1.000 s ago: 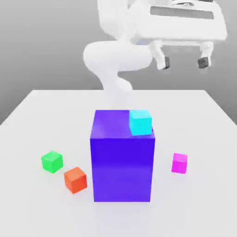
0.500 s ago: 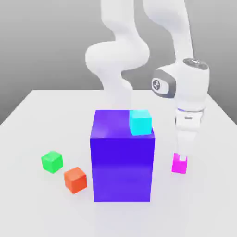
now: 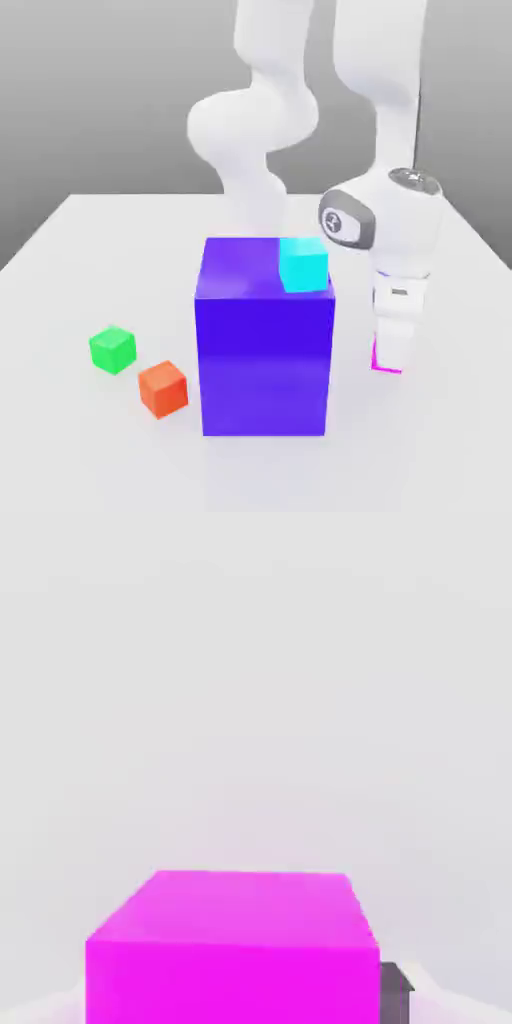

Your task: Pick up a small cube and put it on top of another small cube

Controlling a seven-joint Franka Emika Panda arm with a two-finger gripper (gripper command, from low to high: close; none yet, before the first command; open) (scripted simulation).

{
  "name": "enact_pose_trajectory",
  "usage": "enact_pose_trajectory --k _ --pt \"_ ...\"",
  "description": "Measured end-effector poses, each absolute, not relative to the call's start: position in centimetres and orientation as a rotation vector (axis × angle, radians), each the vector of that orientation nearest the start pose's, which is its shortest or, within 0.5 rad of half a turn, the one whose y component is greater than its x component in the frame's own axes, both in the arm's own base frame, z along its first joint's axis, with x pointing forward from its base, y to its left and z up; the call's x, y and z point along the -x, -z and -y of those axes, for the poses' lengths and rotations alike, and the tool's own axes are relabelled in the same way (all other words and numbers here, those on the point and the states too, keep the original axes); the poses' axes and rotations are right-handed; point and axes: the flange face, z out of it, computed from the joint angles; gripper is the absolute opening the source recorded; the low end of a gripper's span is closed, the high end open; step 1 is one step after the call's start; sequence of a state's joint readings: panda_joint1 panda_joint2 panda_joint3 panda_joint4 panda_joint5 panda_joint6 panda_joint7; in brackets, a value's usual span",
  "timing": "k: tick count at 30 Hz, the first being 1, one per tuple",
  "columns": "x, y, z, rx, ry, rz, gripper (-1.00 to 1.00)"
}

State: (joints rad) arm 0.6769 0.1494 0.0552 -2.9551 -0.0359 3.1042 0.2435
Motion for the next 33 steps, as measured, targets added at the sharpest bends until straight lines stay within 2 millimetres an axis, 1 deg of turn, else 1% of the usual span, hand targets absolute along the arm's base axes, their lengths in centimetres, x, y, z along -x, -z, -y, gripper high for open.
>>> enact_pose_trajectory --k 6,9,14,16,18,21,26,30,31,33 --pt "-23.0 -18.8 -21.1 3.034 0.004 0.807 -1.00" --pt "-24.9 -20.7 -21.7 3.029 0.092 0.741 -1.00" --pt "-29.2 -24.0 -21.9 3.014 0.267 0.605 -1.00" --pt "-31.1 -25.4 -21.1 3.015 0.331 0.554 -1.00" --pt "-33.2 -26.7 -19.5 3.024 0.390 0.505 -1.00" --pt "-36.1 -28.8 -16.4 3.044 0.477 0.431 -1.00" --pt "-40.1 -32.4 -10.2 3.090 0.621 0.307 -1.00" --pt "-42.2 -35.4 -4.6 3.139 0.731 0.204 -1.00" --pt "-42.5 -36.1 -3.1 3.154 0.753 0.180 -1.00" --pt "-42.4 -36.5 0.1 3.191 0.746 0.157 -1.00"
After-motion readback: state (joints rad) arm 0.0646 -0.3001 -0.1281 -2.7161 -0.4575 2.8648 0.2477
